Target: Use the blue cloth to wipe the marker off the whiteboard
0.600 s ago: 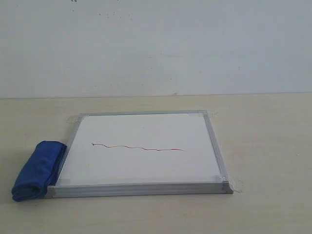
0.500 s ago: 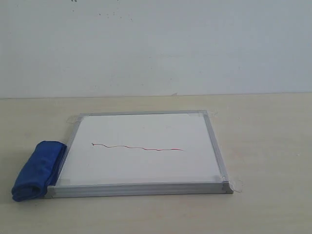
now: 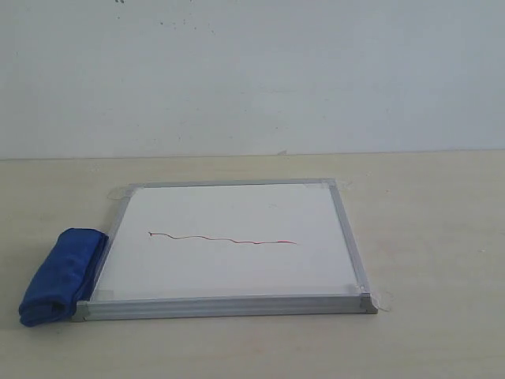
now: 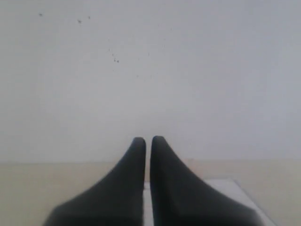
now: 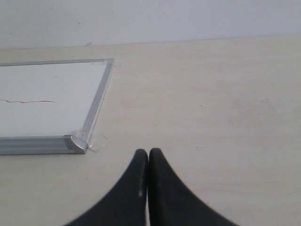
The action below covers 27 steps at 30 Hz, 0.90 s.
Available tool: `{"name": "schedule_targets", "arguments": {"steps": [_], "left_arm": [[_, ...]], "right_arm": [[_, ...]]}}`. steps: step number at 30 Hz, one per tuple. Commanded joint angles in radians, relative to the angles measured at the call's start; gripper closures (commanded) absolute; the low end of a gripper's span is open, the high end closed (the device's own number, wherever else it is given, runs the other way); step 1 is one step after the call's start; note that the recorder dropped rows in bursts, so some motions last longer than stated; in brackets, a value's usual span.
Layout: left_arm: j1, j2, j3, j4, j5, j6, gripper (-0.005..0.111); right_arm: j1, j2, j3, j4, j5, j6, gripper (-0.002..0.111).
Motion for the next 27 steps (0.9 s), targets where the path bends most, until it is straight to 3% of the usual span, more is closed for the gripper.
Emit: {"name": "schedule_targets", "arguments": {"steps": [1, 5, 7, 9, 13, 14, 16, 19, 23, 27], "left_arm": [[0.000, 0.000, -0.006, -0.011, -0.126, -0.001, 0.103], [0.000, 0.000, -0.004, -0.223, -0.267, -0.225, 0.103], [0.000, 0.053, -0.038, -0.216, -0.354, -0.225, 0.103], [0.000, 0.183, -0.170, -0.180, -0.228, -0.205, 0.103], [0.000, 0.595, -0.545, -0.152, 0.271, 0.104, 0.103], [0.000, 0.704, -0.663, -0.152, 0.417, 0.124, 0.103], [0.000, 0.828, -0.769, -0.150, 0.539, 0.124, 0.103], [0.000, 0.994, -0.855, -0.136, 0.624, 0.139, 0.103], [0.000, 1.161, -0.864, -0.009, 0.615, 0.119, 0.103], [0.000, 1.335, -0.864, 0.270, 0.577, -0.117, 0.103]], "right_arm": [[-0.002, -0.004, -0.001, 0.001, -0.013, -0.003, 0.108], [-0.002, -0.004, -0.001, 0.001, 0.000, -0.003, 0.108], [-0.002, -0.004, -0.001, 0.001, 0.000, -0.003, 0.108], [-0.002, -0.004, -0.001, 0.001, 0.000, -0.003, 0.108], [-0.002, -0.004, -0.001, 0.001, 0.000, -0.003, 0.108], [-0.002, -0.004, -0.001, 0.001, 0.000, -0.003, 0.108], [-0.002, -0.004, -0.001, 0.001, 0.000, -0.003, 0.108], [-0.002, -0.004, -0.001, 0.001, 0.000, -0.003, 0.108], [-0.002, -0.004, -0.001, 0.001, 0.000, -0.003, 0.108], [-0.002, -0.004, -0.001, 0.001, 0.000, -0.003, 0.108]]}}
